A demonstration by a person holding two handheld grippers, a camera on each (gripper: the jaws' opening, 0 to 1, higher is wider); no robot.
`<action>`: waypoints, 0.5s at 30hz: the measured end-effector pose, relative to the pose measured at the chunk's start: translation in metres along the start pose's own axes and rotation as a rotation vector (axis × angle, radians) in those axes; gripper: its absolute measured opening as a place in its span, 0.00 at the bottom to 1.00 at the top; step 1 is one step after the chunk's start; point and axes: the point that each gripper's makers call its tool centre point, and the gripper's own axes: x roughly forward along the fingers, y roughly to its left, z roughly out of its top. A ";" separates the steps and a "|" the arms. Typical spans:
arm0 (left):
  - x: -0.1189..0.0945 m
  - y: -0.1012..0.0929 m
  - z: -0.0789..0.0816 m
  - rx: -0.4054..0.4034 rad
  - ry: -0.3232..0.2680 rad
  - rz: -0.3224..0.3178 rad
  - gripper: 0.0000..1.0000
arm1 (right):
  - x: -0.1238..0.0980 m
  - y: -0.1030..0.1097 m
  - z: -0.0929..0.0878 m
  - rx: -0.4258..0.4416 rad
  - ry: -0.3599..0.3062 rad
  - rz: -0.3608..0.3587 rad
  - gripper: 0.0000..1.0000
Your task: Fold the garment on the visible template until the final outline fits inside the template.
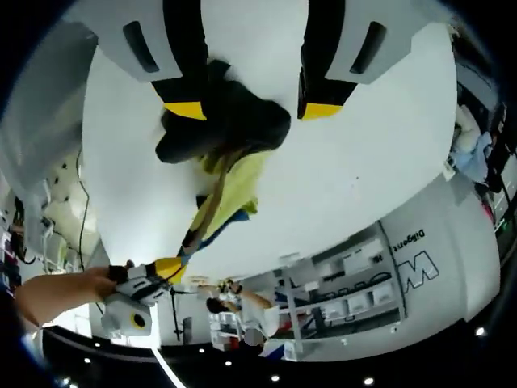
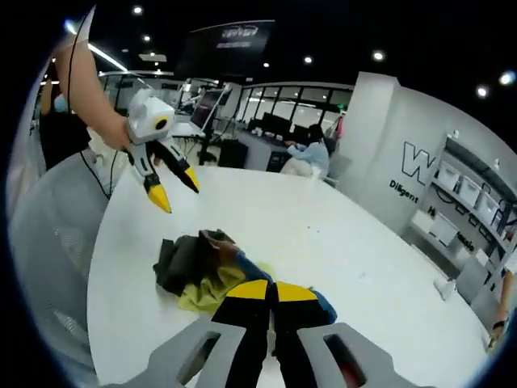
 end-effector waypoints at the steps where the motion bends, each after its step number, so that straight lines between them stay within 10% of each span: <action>1: 0.006 0.001 -0.002 0.008 0.006 -0.011 0.43 | 0.001 -0.003 0.007 -0.013 -0.003 -0.003 0.00; 15: 0.067 0.012 -0.009 0.372 0.045 -0.187 0.33 | 0.004 -0.021 0.053 -0.117 0.036 -0.015 0.00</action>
